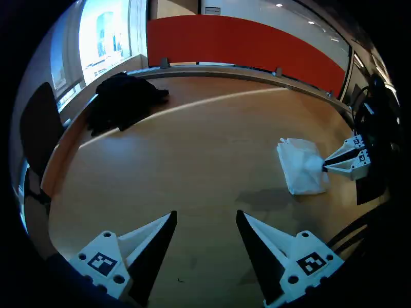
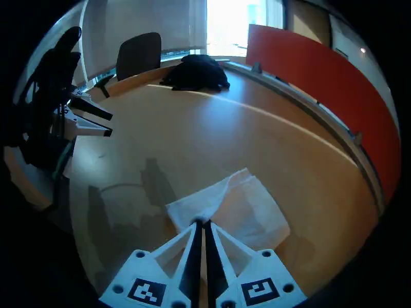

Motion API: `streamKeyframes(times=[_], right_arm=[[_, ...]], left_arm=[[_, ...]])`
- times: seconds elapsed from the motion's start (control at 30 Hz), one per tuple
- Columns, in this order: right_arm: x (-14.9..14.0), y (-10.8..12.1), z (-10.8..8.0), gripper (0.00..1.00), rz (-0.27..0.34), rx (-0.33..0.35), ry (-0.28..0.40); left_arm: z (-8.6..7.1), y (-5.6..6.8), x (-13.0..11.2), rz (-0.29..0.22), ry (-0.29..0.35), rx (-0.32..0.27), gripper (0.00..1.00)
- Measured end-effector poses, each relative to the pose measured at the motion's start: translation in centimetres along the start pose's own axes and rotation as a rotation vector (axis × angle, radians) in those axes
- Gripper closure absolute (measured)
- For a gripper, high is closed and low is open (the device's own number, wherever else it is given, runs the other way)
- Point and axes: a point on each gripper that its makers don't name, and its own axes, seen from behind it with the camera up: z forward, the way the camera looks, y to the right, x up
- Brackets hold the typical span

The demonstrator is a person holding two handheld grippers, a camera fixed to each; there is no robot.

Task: Fold towel

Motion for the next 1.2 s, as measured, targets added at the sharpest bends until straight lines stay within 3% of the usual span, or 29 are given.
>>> streamKeyframes(times=[0.23, 0.27, 0.47, 0.6, 0.9, 1.2], right_arm=[[-0.2, -0.1, -0.1, 0.90, 0.003, 0.000, 0.000], [-0.2, -0.1, -0.1, 0.85, 0.005, -0.001, 0.001], [-0.6, -0.1, -0.5, 0.39, 0.021, -0.005, 0.004], [-1.5, 0.3, -0.8, 0.20, 0.042, -0.022, -0.003], [-5.3, 0.9, -1.9, 0.18, 0.119, -0.060, -0.036], [-8.5, 1.1, -2.3, 0.18, 0.144, -0.079, -0.077]], left_arm=[[0.0, 0.1, -0.2, 0.004, -0.003, 0.002, 0.15], [0.0, 0.1, -0.2, 0.004, -0.003, 0.002, 0.15], [0.1, 0.3, -0.1, 0.005, -0.003, 0.000, 0.15], [0.1, 0.5, 0.2, 0.009, 0.000, -0.002, 0.15], [0.1, 0.8, 0.2, 0.010, 0.001, -0.006, 0.15], [0.2, 1.2, 0.2, 0.016, -0.003, -0.008, 0.15]])
